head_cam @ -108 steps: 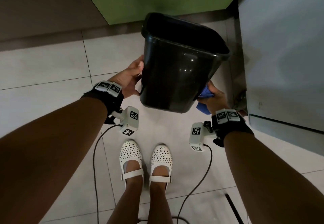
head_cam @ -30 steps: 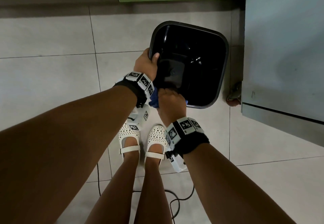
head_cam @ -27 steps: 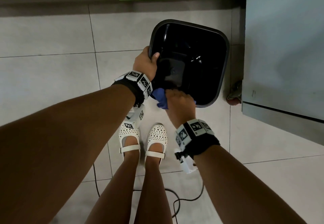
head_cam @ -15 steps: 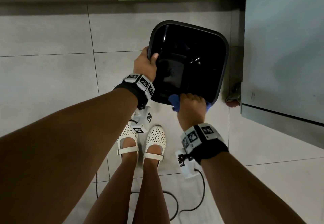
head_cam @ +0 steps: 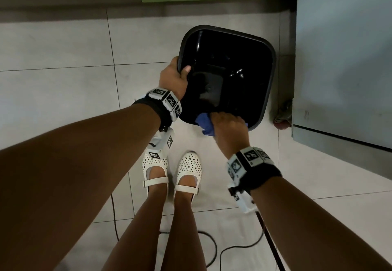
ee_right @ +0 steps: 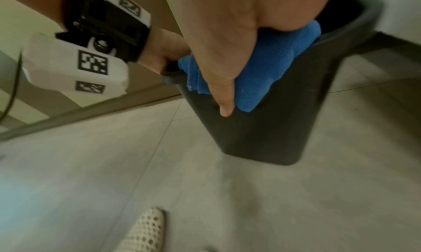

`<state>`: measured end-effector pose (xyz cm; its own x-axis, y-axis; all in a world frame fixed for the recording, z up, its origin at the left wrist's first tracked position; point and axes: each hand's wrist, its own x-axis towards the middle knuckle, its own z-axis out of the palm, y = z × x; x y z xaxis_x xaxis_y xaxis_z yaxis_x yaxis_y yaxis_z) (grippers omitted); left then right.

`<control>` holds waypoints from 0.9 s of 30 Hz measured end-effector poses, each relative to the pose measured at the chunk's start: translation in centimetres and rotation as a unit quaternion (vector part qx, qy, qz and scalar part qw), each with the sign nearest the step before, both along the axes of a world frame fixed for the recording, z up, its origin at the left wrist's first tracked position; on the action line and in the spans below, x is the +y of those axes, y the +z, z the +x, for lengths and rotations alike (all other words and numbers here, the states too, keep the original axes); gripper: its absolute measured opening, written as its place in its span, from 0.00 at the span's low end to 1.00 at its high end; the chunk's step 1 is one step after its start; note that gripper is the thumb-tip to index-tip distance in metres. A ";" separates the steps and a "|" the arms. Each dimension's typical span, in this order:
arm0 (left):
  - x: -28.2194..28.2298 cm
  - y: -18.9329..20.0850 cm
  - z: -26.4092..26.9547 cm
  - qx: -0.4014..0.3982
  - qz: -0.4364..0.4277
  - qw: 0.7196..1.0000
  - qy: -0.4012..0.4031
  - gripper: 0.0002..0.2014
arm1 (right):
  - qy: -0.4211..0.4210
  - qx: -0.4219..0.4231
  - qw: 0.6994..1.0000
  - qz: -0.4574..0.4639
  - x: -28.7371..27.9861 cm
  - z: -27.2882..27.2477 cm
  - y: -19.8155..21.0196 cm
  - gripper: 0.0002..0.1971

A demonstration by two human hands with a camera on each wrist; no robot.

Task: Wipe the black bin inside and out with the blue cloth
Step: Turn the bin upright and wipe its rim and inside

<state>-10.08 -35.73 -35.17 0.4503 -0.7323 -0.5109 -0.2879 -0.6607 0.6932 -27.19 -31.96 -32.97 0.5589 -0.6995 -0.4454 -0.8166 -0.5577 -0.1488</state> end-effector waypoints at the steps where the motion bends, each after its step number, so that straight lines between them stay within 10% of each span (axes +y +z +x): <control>1: 0.0 0.0 0.1 0.001 0.003 1.000 -0.001 0.17 | 0.004 -0.005 1.000 -0.014 -0.3 -1.4 0.0 0.24; 11: -1.5 0.9 0.5 -0.005 0.005 0.999 -0.031 0.27 | -0.043 0.038 0.996 -0.062 0.6 -2.0 -1.3 0.18; 17: 1.0 1.3 -1.7 0.063 0.079 0.976 0.195 0.48 | -0.222 0.033 0.974 -0.013 2.0 4.0 -0.3 0.15; 27: 0.7 0.5 -2.2 0.043 0.051 0.976 0.208 0.22 | -0.204 -0.058 0.977 0.018 2.3 6.1 -0.5 0.23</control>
<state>-12.25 -35.06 -34.71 0.6503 -0.4380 -0.6207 0.0770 -0.7748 0.6275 -21.06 -29.68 -33.43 0.2850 -0.8596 -0.4241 -0.9465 -0.1825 -0.2661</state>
